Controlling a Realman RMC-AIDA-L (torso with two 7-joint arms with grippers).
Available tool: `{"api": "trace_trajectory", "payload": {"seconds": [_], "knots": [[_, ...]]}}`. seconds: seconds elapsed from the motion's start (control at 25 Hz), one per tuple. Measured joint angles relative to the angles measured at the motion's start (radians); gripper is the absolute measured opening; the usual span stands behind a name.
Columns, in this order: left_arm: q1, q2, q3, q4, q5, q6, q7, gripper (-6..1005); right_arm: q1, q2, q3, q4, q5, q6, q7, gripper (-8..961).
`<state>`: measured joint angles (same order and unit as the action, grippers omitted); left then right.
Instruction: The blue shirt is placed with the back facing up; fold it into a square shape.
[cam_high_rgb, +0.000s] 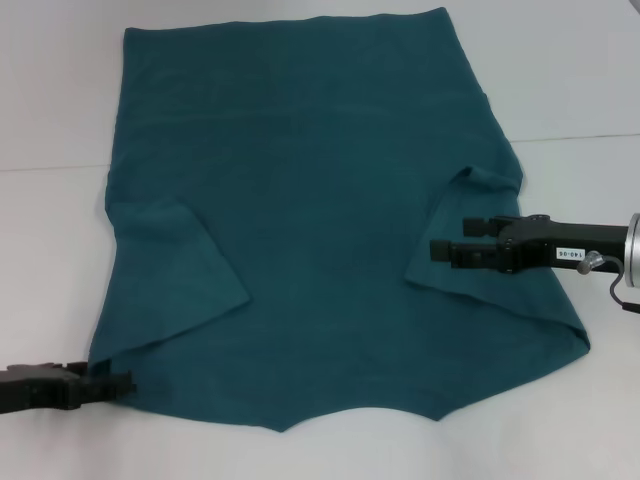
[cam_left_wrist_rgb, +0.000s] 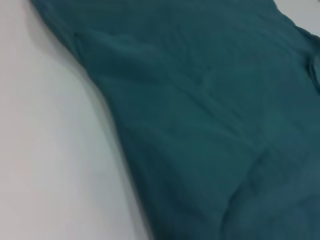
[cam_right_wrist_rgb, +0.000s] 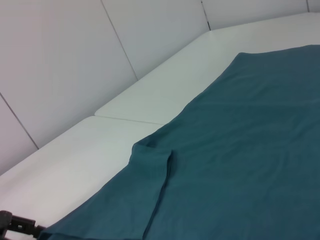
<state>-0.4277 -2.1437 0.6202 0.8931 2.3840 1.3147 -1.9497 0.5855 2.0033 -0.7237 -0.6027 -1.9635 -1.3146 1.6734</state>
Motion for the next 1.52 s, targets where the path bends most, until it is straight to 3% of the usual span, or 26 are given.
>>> {"api": "trace_trajectory", "payload": {"seconds": [0.64, 0.96, 1.52], "knots": [[-0.031, -0.002, 0.039, 0.003, -0.005, 0.085, 0.004, 877, -0.006, -0.002, 0.019, 0.000, 0.002, -0.004, -0.007, 931], [-0.059, -0.014, 0.049, -0.004, -0.005, 0.100, 0.008, 877, -0.007, -0.002, 0.023, -0.002, 0.002, -0.006, -0.008, 931], [-0.059, -0.011, 0.085, 0.001, 0.000, 0.144, -0.019, 877, -0.007, -0.004, 0.026, -0.001, 0.002, -0.008, -0.009, 931]]}}
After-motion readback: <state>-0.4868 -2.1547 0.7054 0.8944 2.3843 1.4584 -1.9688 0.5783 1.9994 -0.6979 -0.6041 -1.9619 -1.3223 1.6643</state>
